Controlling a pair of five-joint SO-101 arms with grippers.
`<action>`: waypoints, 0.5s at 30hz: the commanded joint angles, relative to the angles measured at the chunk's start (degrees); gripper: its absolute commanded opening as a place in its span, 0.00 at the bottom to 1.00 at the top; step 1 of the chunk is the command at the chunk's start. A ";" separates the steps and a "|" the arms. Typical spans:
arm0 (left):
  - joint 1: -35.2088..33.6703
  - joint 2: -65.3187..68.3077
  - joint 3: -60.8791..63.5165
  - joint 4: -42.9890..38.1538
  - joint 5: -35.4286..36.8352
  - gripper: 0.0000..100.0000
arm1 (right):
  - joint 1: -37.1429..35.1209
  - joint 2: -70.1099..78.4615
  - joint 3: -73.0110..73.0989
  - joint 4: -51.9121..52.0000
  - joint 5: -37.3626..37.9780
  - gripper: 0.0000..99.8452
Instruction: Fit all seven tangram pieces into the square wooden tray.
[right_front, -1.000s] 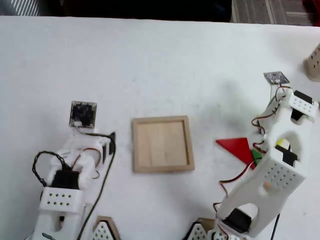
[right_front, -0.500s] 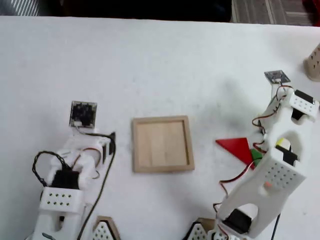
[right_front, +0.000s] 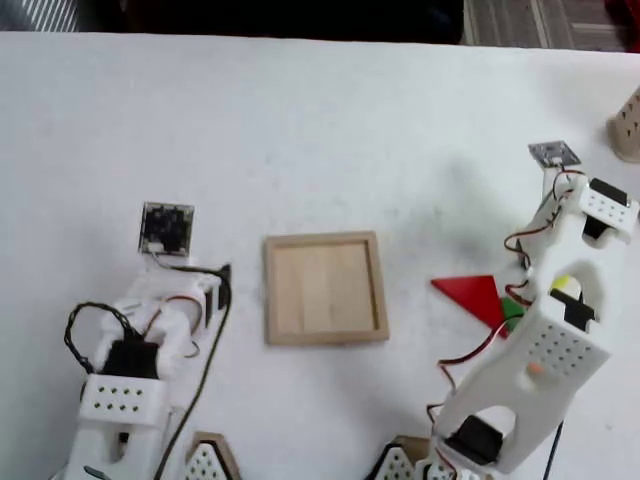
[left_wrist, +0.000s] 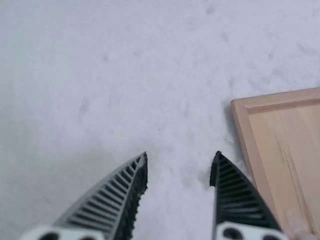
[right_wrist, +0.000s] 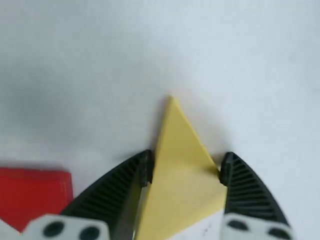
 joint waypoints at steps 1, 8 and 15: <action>-0.40 0.04 -0.44 -1.49 -0.53 0.21 | 0.22 -5.49 -0.35 4.53 -0.09 0.22; -0.40 0.04 -0.44 -1.49 -0.53 0.21 | 1.89 -11.03 0.09 7.96 -2.81 0.40; -0.40 0.04 -0.44 -1.49 -0.53 0.21 | 4.70 -8.57 0.18 9.19 -5.63 0.40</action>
